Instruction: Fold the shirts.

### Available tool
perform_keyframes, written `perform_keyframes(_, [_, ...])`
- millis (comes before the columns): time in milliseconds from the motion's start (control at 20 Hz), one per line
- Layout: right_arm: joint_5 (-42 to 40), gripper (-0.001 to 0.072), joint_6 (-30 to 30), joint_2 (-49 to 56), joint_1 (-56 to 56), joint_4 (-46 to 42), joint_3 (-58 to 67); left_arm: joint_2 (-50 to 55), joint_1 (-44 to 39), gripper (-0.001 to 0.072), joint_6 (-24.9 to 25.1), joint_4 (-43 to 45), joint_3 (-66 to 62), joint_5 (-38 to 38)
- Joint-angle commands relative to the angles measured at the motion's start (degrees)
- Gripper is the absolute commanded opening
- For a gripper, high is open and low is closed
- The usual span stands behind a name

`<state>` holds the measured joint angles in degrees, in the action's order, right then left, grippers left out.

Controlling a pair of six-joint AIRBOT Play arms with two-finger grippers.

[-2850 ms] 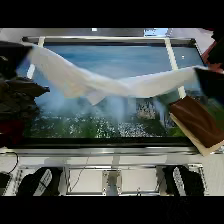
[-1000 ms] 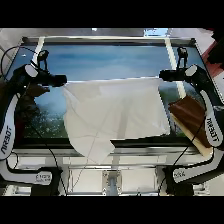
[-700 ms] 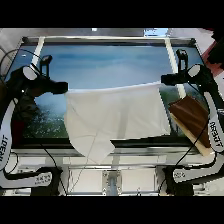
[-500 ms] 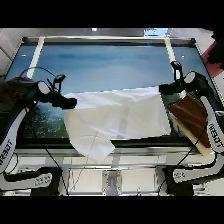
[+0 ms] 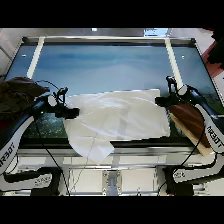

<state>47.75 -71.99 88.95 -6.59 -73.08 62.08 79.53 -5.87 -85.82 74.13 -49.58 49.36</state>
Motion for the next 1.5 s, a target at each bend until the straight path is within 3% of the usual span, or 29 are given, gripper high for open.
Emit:
perform_keyframes(0, [-1.18,0.0074,-0.2,0.0,0.0,0.28,-1.29,-0.04,-0.07,0.0018,-1.66,0.92,0.35,-1.99])
perform_keyframes(50, [-1.07,0.0209,-0.24,-0.04,-0.13,0.57,-1.27,-0.13,-0.07,0.0108,-1.64,0.68,0.09,-2.01])
perform_keyframes(100, [-0.7,0.0352,-0.61,-0.22,-0.37,1.2,-1.18,-0.26,0.0,0.0265,-1.62,0.72,-0.72,-1.77])
perform_keyframes(150, [0.2,0.0352,-0.74,-0.7,-0.57,1.49,-0.87,-0.83,0.17,0.0364,-1.64,0.7,-2.12,-1.66])
perform_keyframes(200, [1.33,0.0352,-0.85,-1.84,-1.01,0.59,-0.2,-1.97,0.2,0.0383,-1.62,1.38,-3.82,-1.57])
perform_keyframes(400, [7.02,0.0353,-2.19,-11.41,-4.48,-6.4,3.87,-13.09,0.17,0.0383,-1.38,7.15,-12.5,4.48])
perform_keyframes(600, [14.99,0.0353,-1.55,-21.81,-11.58,-6.51,3.96,-26.47,0.17,0.0383,-2.75,11.89,-10.29,19.39])
perform_keyframes(700, [18.99,0.0353,0.09,-24.98,-14.91,-6.43,2.64,-34.14,0.15,0.0382,-6.8,11.63,-1.29,20.7])
perform_keyframes(850, [20.04,0.0353,1.6,-29.46,-19.39,-4.76,-1.6,-47.25,0.15,0.0382,-20.06,11.02,17.79,20.85])
perform_keyframes(950, [20.26,0.0354,1.97,-31.19,-21.44,-2.51,-3.3,-53.18,0.17,0.0381,-25.16,7.85,27.19,21.24])
perform_keyframes(1150, [20.94,0.0354,3.56,-31.58,-22.14,3.04,-3.52,-53.62,0.15,0.0378,-22.36,-5.53,32.22,19.1])
perform_keyframes(1450, [21.33,0.0354,4.55,-31.58,-22.14,4.76,-3.52,-52.15,0.15,0.0363,-22.36,-12.92,37.13,19.15])
